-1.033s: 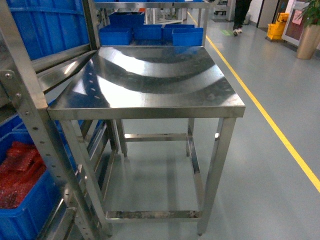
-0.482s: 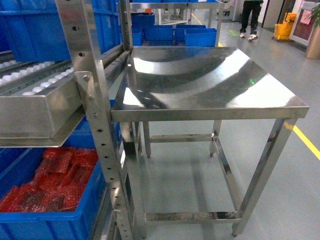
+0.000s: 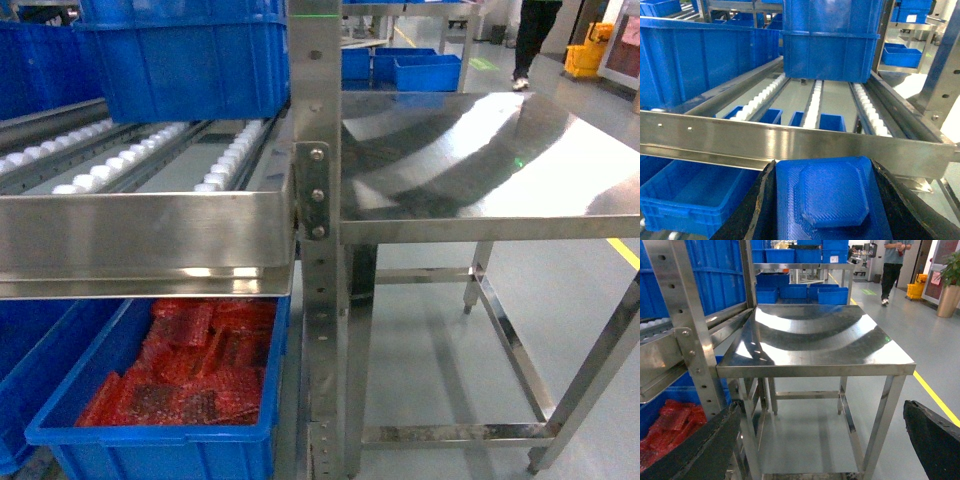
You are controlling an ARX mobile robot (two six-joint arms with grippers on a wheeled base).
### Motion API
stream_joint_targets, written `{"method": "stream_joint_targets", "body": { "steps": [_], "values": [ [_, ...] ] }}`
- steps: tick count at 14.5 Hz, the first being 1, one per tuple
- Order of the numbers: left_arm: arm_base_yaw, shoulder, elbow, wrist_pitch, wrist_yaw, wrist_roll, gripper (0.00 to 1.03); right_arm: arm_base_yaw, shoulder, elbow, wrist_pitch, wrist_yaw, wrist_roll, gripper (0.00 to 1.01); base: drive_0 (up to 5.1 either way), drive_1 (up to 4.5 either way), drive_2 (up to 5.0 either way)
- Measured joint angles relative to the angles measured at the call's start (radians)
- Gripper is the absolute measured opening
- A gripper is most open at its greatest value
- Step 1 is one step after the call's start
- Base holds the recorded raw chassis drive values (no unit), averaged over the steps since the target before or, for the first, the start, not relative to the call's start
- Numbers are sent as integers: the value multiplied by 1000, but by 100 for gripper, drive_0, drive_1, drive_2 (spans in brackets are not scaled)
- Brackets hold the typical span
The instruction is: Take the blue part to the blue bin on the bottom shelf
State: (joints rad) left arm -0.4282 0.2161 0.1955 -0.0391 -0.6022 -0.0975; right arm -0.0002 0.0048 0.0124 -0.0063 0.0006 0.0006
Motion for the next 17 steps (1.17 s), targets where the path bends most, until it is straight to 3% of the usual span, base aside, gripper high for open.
{"method": "stream_joint_targets", "body": {
  "steps": [17],
  "values": [
    [1,0,0,-2,-1,0,43,0,0,0,3,0,0,98,-499,243,243]
  ]
}}
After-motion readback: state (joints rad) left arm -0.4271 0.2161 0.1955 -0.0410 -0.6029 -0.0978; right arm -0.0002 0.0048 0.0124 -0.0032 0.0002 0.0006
